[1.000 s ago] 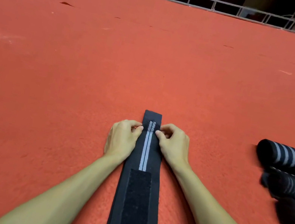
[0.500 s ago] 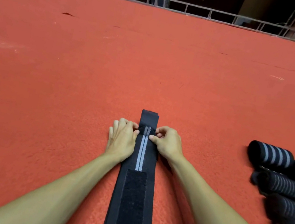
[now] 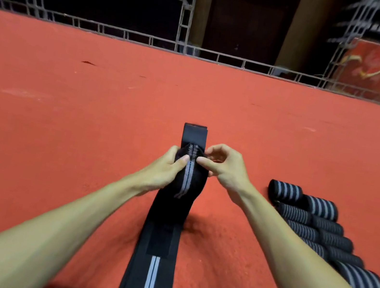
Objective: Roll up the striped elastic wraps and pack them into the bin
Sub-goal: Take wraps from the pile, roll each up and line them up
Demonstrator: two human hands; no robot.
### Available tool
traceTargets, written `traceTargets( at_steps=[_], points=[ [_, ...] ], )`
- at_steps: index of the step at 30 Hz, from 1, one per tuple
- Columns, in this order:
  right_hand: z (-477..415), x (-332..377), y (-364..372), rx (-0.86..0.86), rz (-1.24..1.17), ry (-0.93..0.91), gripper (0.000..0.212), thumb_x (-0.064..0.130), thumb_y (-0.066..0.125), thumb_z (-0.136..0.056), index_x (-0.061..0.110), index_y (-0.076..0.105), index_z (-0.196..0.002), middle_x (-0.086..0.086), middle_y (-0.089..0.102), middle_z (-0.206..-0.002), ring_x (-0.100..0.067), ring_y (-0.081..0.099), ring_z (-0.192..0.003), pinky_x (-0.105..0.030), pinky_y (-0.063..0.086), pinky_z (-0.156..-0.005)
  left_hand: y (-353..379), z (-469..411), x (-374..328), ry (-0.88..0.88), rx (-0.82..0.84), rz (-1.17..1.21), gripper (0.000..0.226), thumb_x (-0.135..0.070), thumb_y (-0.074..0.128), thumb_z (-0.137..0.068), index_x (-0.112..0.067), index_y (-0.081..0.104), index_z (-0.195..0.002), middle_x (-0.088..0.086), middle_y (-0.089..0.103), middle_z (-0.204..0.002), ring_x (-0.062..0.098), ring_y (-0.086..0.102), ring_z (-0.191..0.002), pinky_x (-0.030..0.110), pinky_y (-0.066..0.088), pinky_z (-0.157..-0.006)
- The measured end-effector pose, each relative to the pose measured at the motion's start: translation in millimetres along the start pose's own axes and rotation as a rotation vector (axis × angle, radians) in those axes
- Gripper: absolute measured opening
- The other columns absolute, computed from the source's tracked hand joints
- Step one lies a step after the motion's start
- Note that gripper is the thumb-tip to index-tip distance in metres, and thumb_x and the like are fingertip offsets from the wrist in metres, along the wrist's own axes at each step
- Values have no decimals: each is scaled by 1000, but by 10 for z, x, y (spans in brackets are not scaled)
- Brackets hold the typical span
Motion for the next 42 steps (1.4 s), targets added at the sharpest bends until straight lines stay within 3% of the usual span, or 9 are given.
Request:
traceTargets(
  at_steps=[3,8,14,21,24,27,32,36,42],
  points=[
    [309,271,-128,82,-81,68,22,5,75,-79,10,62,-97,-6,58,-75,-14,56,-67,-20,46,-52,80,260,-340,-20,56,41,24,-29,37,-103,-14,45,-120,5,59,-120,15,59,-109,39,47,-96],
    [709,746,-346,183,-327,72,29,12,76,-73,5,66,-99,-14,65,-95,-28,59,-87,-34,47,-77,268,707,-995,-60,238,368,24,-20,38,-103,-10,56,-117,7,68,-108,14,65,-89,30,54,-78],
    [897,1323,-525,213,-409,-91,18,19,61,-85,7,64,-98,-5,69,-87,-16,68,-74,-24,54,-63,315,869,-1510,-34,367,679,29,-17,41,-100,-2,60,-116,12,69,-106,18,66,-90,32,52,-87],
    [649,482,-634,55,-153,88,13,20,66,-89,11,71,-97,-6,68,-93,-21,59,-86,-31,47,-76,520,487,-1039,-69,94,134,29,-9,31,-96,-11,59,-88,5,60,-76,16,53,-68,28,46,-60],
    [508,171,-660,34,-213,122,11,14,63,-91,12,71,-99,-11,67,-99,-25,56,-89,-40,42,-83,555,194,-774,-71,-15,61,21,-15,31,-97,-10,51,-102,7,60,-95,15,53,-79,30,43,-65],
    [334,-127,-700,-12,-240,161,14,7,58,-93,13,68,-102,-15,65,-101,-27,58,-89,-42,43,-83,658,-79,-480,-41,-36,84,22,-19,33,-101,-14,44,-119,2,58,-111,10,55,-94,27,45,-76],
    [130,-686,-701,-61,-296,224,24,1,58,-92,13,67,-110,-21,65,-99,-30,60,-88,-43,45,-82,790,-353,-11,44,-99,230,22,-9,44,-100,-19,58,-113,-7,65,-106,-4,61,-89,13,49,-79],
    [3,-1213,-609,-98,-375,294,36,-3,57,-90,14,64,-122,-17,67,-95,-20,68,-77,-25,55,-65,947,-559,458,3,-154,312,29,1,46,-97,-16,58,-117,-5,65,-107,-10,63,-83,10,48,-76],
    [-81,-1689,-460,-162,-437,307,32,-4,55,-90,11,67,-115,-13,71,-107,-16,69,-83,-22,55,-67,1079,-635,961,-149,-241,475,30,-2,49,-96,-20,61,-117,8,72,-96,16,67,-82,31,54,-76]
  ],
)
Point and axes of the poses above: each hand's wrist, its own z-axis away from the middle knuckle, its own y-axis out of the palm, x = y × z, the point moved 8 cm from there along -z, towards the middle knuckle
